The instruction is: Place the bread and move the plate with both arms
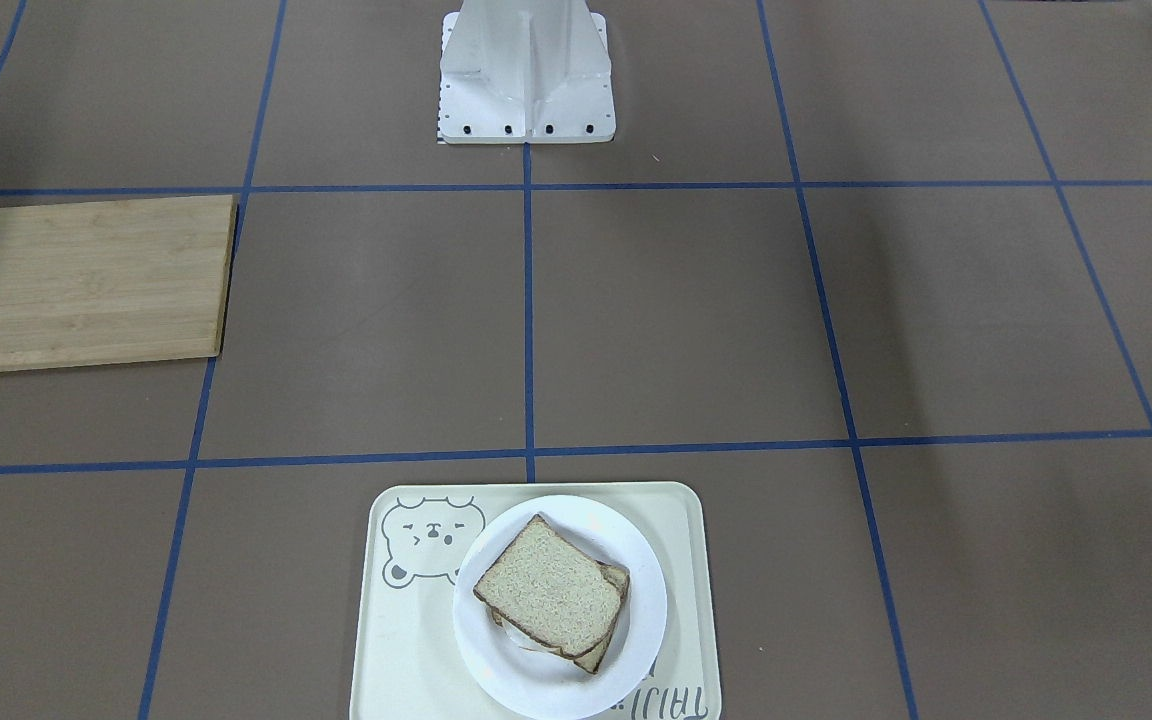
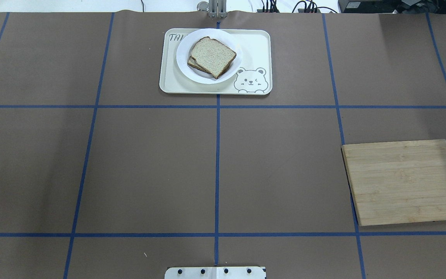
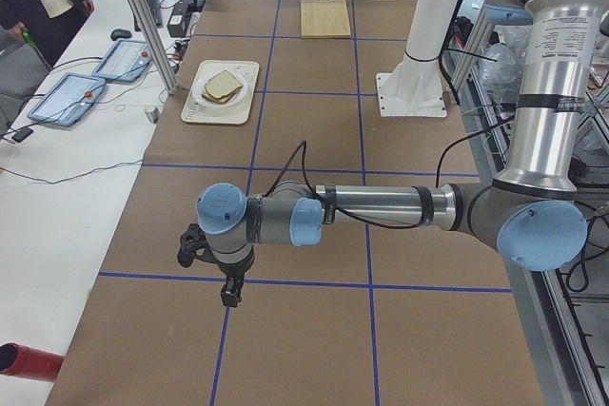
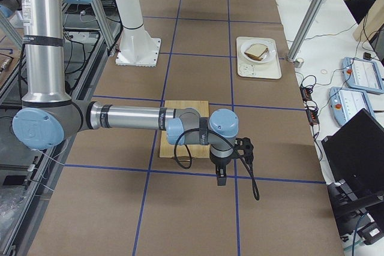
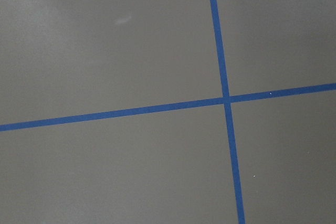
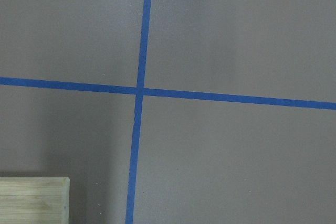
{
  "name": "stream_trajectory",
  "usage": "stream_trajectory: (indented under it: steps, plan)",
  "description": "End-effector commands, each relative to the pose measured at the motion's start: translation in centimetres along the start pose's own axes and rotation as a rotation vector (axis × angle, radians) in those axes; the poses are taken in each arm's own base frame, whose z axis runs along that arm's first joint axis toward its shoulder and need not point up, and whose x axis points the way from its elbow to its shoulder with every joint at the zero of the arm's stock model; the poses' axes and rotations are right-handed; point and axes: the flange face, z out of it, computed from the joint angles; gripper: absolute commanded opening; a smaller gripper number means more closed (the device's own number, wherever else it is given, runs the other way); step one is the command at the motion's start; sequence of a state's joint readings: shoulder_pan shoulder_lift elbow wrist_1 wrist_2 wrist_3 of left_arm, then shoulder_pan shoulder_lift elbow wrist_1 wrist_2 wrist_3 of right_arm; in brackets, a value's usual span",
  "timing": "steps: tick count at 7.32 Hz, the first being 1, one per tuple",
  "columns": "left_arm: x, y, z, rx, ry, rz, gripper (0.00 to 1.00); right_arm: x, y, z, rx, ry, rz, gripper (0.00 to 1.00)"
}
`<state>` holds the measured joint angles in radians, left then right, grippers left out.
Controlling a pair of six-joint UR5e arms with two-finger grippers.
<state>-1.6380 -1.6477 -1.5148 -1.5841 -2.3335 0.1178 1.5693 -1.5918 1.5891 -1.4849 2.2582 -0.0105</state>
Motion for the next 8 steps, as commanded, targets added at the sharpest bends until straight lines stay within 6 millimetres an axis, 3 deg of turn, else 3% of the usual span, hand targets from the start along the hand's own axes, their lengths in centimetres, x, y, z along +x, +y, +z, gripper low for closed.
stream_trajectory:
  steps: [1, 8]
  plan:
    - [0.98, 0.06, -0.92, 0.021, -0.002, 0.004, 0.98, 0.01, 0.02, 0.01, 0.000, 0.000, 0.002, 1.00]
    - [1.37, 1.06, -1.33, 0.027, -0.015, 0.009, 0.98, 0.34, 0.35, 0.41, -0.010, 0.000, 0.019, 1.00]
